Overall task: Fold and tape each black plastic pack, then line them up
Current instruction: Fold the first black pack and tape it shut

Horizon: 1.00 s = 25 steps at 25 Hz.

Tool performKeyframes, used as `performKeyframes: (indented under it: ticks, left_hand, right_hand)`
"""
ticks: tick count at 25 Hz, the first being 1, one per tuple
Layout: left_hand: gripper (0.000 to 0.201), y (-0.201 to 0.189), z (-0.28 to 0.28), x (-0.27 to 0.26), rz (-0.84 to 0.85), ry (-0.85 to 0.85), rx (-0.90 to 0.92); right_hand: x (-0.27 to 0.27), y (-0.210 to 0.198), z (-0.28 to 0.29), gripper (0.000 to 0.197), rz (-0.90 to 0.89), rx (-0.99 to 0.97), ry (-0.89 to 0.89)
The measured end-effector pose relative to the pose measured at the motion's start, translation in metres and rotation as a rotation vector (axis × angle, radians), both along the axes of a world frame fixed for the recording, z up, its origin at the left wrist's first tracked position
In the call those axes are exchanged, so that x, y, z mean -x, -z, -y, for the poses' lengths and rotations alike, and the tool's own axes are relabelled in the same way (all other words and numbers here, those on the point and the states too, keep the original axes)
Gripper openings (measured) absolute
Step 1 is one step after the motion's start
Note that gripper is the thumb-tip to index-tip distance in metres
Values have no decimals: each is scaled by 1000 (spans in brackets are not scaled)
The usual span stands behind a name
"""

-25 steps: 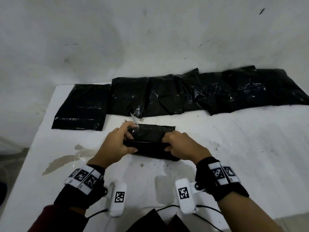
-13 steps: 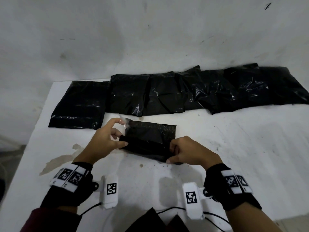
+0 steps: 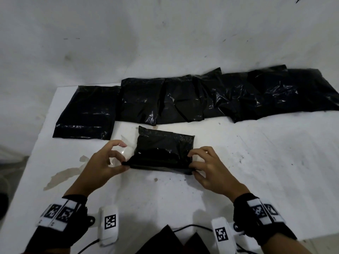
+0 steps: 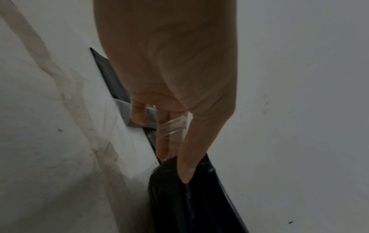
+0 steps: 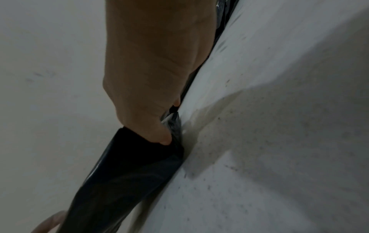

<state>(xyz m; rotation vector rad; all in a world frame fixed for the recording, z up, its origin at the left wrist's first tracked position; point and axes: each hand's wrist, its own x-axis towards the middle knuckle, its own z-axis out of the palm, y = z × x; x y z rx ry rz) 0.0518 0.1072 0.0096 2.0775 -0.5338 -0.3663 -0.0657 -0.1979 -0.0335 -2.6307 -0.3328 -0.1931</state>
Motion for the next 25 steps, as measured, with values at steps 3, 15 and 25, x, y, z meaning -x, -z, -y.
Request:
performKeyframes:
  ticks: [3, 15, 25]
  left_hand:
    - [63, 5, -3, 0, -43, -15, 76]
    - [95, 36, 19, 11, 214, 130, 81]
    - [77, 48, 23, 20, 169, 2, 124]
  right_hand:
    - [-2, 2, -3, 20, 13, -136, 22]
    - [-8, 22, -2, 27, 156, -31, 71]
    - [-8, 26, -3, 24, 181, -94, 49]
